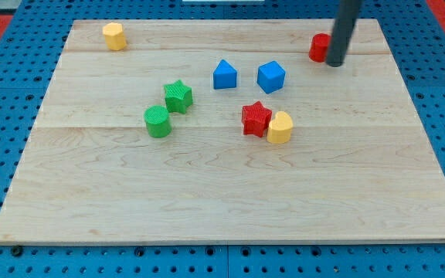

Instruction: Push the red circle to the top center

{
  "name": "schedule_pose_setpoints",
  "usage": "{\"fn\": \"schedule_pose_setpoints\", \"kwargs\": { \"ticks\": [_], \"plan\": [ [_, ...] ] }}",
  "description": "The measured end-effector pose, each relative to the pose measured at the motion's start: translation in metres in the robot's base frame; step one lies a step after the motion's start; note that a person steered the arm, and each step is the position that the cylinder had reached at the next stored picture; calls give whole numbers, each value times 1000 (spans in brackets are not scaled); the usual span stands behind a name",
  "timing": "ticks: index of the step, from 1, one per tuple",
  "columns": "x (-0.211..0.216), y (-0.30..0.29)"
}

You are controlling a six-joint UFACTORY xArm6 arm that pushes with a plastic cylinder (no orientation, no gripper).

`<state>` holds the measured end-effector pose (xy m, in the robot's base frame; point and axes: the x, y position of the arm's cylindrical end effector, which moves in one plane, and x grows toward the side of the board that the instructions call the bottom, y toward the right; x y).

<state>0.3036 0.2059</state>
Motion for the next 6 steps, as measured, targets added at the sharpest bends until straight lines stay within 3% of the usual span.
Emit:
{"fn": "schedule_pose_setpoints", "kwargs": {
  "ticks": [1,2,3,4,5,6],
  "plan": [
    [-23,-4],
    [-27,-92],
    [-27,-138],
    [-8,-75],
    [-33,-71],
    [-51,-113]
  ]
}}
